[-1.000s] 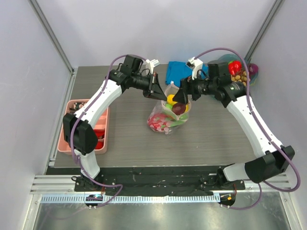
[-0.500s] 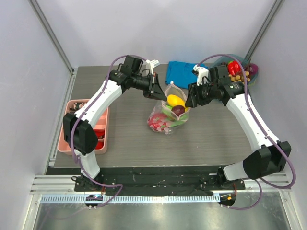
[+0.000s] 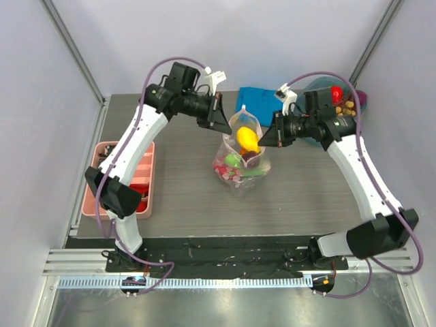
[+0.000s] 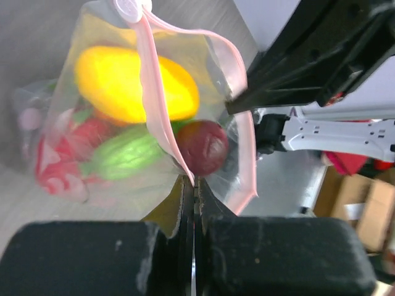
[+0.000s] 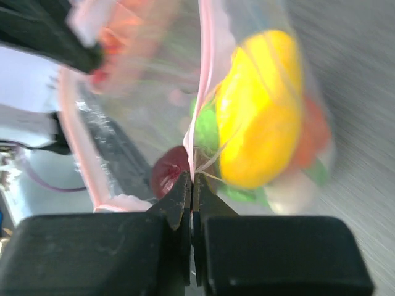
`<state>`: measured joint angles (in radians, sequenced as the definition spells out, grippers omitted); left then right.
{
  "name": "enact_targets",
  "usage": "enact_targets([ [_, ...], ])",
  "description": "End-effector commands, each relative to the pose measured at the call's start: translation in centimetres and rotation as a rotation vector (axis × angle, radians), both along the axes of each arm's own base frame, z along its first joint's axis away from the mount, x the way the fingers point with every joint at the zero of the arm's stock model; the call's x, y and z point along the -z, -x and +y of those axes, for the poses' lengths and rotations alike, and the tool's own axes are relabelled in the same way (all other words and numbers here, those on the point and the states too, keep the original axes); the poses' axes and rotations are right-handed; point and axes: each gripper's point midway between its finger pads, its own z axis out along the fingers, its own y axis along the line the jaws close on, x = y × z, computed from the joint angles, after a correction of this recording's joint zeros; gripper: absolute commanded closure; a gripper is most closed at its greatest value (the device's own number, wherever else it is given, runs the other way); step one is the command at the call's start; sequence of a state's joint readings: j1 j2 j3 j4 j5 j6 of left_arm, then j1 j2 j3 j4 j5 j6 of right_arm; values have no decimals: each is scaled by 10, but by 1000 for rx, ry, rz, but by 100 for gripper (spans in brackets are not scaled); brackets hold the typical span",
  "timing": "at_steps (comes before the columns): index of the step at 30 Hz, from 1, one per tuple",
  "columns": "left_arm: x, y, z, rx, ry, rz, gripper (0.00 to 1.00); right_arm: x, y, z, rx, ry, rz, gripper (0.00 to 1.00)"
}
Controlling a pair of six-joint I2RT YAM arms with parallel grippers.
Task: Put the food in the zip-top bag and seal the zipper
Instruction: Adjust the zipper food storage bag at the center of the board.
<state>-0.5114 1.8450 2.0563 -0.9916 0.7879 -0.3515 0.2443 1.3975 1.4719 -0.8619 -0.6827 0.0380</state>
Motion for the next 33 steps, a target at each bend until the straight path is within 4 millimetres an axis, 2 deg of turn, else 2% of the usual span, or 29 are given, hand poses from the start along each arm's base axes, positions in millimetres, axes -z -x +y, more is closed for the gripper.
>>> enact_targets([
  [1, -35, 22, 13, 98, -117, -264, 100, -117, 43, 30, -120, -312, -197, 99],
  [3, -25, 30, 17, 133, -183, -272, 100, -118, 50, 35, -127, -338, -167, 99],
  [5, -17, 25, 21, 132, -233, -299, 100, -98, 59, 44, -149, -335, -107, 99],
  [6, -15, 25, 22, 131, -241, -293, 100, -98, 61, 46, -152, -343, -123, 99],
  [7, -11, 25, 20, 140, -242, -275, 100, -81, 65, 50, -147, -346, -70, 99],
  [9, -8, 33, 12, 184, -202, -236, 100, -80, 70, 65, -163, -365, -108, 99],
  [10, -7, 35, 7, 200, -184, -226, 100, -68, 73, 71, -158, -371, -73, 99],
  [12, 2, 40, 1, 231, -158, -179, 100, -67, 78, 87, -186, -394, -107, 99],
  [13, 4, 38, -3, 235, -147, -173, 100, -52, 75, 90, -148, -384, -77, 99],
  [15, 8, 45, -9, 272, -110, -128, 99, -47, 78, 102, -152, -393, -96, 99],
  [16, 11, 45, -11, 278, -108, -112, 99, -33, 73, 104, -114, -376, -88, 99],
  [17, 18, 45, -13, 285, -110, -82, 99, -33, 71, 107, -102, -384, -110, 99],
  [19, 20, 57, -14, 360, -70, -53, 96, -22, 66, 105, -61, -372, -113, 99],
  [21, 28, 63, -11, 373, -77, -24, 93, -15, 56, 99, 4, -345, -133, 99],
  [25, 30, 72, -5, 393, -71, -20, 89, 3, 45, 85, 118, -296, -143, 99],
  [28, 29, 78, 1, 401, -68, -38, 81, 10, 43, 81, 159, -294, -132, 99],
  [29, 30, 81, 3, 403, -68, -35, 74, 8, 43, 82, 160, -307, -135, 99],
  [30, 26, 81, 3, 397, -59, -59, 71, 9, 42, 82, 173, -314, -128, 99],
  [31, 32, 84, 5, 392, -65, -39, 68, 11, 42, 83, 174, -322, -122, 99],
  [33, 34, 79, 4, 372, -65, -70, 62, 12, 42, 84, 172, -332, -121, 99],
])
